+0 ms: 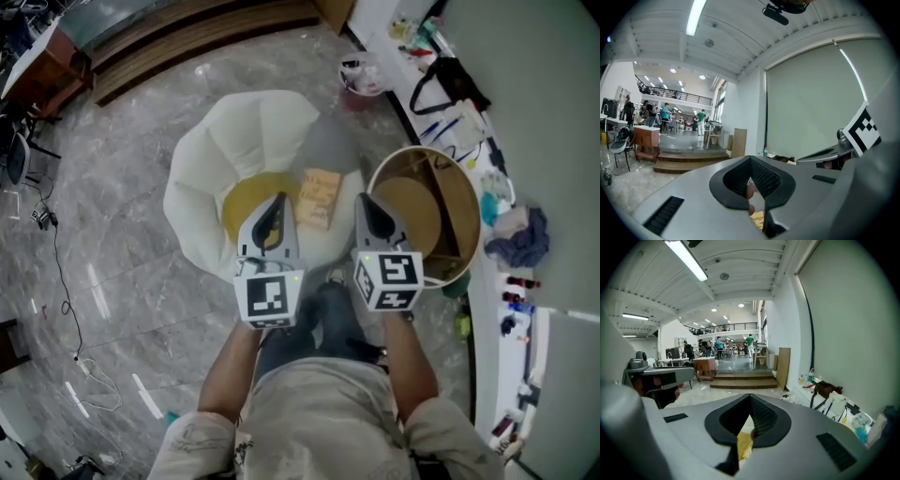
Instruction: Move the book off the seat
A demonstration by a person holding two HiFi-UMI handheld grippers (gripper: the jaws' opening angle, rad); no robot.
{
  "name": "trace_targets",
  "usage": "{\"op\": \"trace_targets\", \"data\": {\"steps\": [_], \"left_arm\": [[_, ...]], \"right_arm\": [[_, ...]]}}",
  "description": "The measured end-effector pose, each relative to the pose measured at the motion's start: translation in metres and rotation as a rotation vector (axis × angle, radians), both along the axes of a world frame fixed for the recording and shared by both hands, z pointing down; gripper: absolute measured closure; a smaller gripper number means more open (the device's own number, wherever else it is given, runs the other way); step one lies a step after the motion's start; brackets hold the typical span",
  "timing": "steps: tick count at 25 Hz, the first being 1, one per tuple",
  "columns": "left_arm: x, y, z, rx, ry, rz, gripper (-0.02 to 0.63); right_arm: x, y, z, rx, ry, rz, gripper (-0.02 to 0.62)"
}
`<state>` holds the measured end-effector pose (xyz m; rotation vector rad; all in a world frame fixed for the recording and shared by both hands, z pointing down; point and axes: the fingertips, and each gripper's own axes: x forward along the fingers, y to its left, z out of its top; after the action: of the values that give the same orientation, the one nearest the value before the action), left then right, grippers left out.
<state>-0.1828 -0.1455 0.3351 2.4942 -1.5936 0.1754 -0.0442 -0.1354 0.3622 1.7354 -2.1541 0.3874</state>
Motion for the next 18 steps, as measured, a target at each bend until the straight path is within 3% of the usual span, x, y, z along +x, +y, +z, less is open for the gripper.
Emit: {"op": "trace_targets", "data": {"steps": [18], "left_arm": [[0.065,-0.035,0.168,-0.112,-0.043,0.024,0.604]], "right_arm": [[0.041,-0.039,0.188,-0.197,0.011,-0.001,0.598]]}}
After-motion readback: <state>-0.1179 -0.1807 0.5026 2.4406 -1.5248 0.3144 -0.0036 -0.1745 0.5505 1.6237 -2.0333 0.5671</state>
